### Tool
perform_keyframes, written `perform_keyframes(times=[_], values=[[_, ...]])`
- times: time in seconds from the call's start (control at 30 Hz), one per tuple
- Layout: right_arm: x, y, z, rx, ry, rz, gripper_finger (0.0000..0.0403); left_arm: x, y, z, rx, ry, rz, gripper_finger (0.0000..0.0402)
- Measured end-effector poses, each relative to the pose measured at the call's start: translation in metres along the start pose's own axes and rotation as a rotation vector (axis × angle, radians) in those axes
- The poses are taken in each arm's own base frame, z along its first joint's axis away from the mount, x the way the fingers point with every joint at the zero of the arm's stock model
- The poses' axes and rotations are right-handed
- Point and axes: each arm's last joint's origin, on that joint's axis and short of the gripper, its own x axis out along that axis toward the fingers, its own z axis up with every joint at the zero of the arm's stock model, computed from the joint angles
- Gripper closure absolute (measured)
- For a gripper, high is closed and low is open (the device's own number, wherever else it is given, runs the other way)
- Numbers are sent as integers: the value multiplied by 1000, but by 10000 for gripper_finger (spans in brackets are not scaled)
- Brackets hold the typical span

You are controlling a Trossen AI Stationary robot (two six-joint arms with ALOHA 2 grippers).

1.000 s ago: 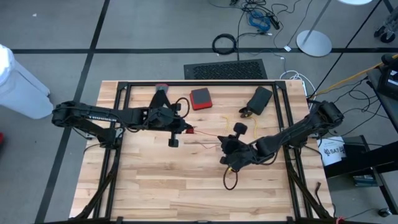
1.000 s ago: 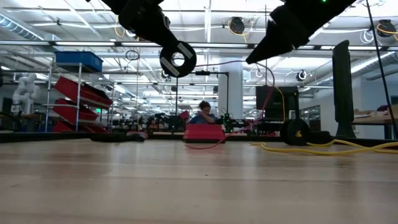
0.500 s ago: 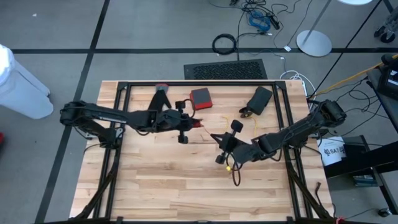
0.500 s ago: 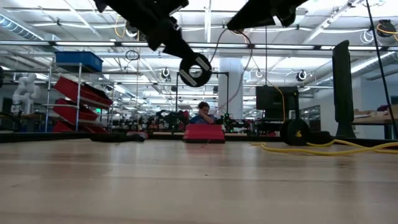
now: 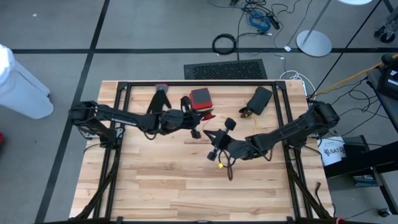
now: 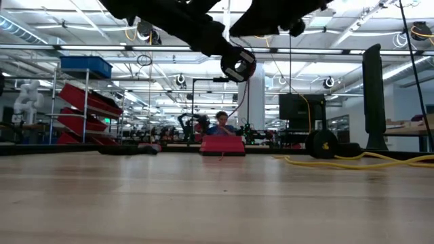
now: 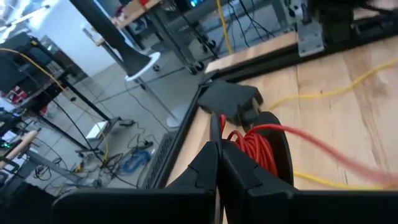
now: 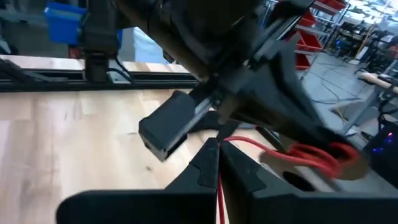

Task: Coil cords
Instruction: Coil the red wire onto the spool

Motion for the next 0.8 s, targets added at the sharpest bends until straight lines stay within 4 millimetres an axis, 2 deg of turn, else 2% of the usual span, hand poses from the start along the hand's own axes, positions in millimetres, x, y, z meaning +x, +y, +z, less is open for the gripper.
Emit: perform_keyframes(times=[0.27, 0.47, 0.8], values=[[25, 10, -23, -55, 6, -101, 403, 0, 2, 7, -86, -69, 39, 393], [30, 15, -30, -107, 1, -182, 403, 0, 3, 10, -161, -96, 47, 393], [31, 15, -29, -194, -3, -270, 402, -2, 7, 18, -351, -191, 16, 393]])
